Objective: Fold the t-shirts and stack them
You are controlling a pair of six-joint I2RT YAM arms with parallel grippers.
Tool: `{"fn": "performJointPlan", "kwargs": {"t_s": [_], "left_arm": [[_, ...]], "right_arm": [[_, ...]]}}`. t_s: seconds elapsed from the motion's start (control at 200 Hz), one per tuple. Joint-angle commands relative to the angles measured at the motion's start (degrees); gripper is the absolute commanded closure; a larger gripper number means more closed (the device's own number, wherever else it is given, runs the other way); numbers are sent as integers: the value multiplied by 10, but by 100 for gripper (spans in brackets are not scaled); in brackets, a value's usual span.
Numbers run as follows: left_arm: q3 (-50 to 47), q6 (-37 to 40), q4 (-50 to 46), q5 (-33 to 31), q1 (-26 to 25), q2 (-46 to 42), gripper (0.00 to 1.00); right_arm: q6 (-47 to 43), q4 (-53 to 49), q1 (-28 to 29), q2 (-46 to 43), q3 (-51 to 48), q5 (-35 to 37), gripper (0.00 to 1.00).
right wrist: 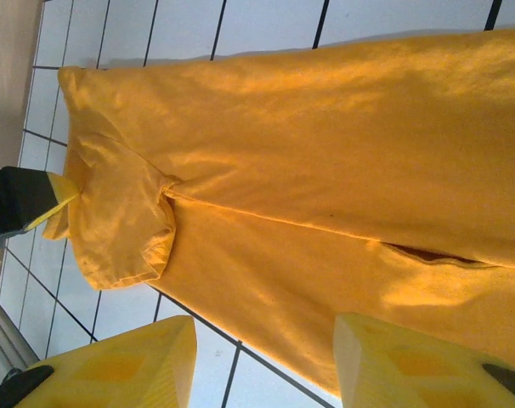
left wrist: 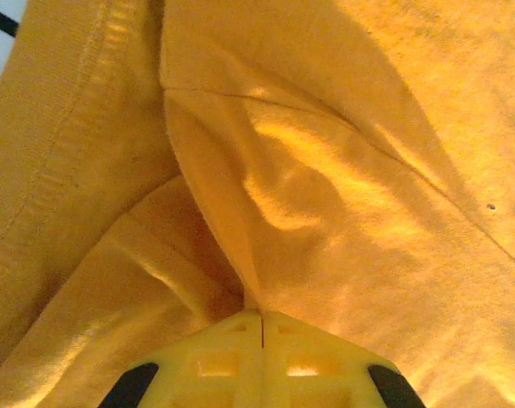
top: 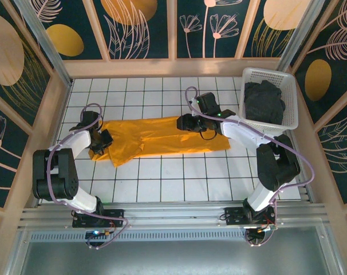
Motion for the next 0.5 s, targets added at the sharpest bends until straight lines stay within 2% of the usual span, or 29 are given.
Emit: {"fn": "performJointPlan", "kwargs": {"t_s": [0.0,0.28,0.495], "left_arm": [[14,8,-26,-27,-2,5,100],[50,-13,-54,-81,-2,-36,100],[104,-14,-73,-85,-1,-18,100]], "right_arm": [[2,7,1,-3,9,11,53],[2,3,0,-10,9,20,54],[-1,-1,-2,-13,8,22,55]]}}
